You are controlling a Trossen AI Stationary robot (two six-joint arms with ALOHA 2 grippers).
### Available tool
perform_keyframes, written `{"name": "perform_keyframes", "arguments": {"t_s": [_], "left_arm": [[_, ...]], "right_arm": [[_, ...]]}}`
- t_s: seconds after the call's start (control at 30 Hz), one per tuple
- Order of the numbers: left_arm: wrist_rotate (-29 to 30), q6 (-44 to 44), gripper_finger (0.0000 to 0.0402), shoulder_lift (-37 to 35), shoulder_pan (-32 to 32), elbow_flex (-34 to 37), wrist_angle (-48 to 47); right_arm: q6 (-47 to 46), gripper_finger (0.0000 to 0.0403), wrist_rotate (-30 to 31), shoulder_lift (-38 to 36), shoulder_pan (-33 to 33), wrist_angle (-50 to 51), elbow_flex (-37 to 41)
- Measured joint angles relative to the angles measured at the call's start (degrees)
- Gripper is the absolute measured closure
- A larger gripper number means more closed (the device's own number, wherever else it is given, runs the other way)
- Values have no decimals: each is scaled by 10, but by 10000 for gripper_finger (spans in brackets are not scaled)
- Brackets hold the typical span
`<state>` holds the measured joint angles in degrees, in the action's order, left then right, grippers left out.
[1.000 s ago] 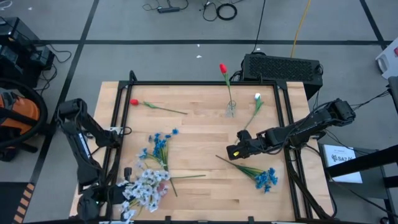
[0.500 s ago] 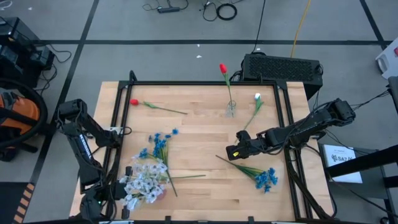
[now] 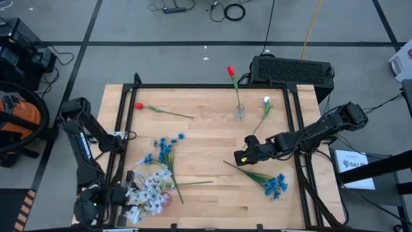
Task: Sort flowers into vase by color
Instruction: Put the right blue flowers into the transparent vase
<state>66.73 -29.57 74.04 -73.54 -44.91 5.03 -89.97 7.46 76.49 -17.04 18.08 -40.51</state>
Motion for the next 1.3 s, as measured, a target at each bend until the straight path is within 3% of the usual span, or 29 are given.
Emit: {"name": "perform_keyframes", "arguments": {"t_s": [0.5, 0.83, 1.03, 1.3], "left_arm": [[-114, -2, 227, -151, -51, 0, -184], [-145, -1, 226, -191, -50, 0, -162], [-235, -2, 226, -198, -50, 0, -140], [-307, -2, 226, -243, -50, 0, -128]], "right_arm": [[-9, 403, 0, 0, 0, -1, 0], [-24, 403, 45, 0, 1, -1, 0], [-24, 403, 47, 0, 1, -1, 0], [-40, 403, 48, 0, 1, -3, 0]]}}
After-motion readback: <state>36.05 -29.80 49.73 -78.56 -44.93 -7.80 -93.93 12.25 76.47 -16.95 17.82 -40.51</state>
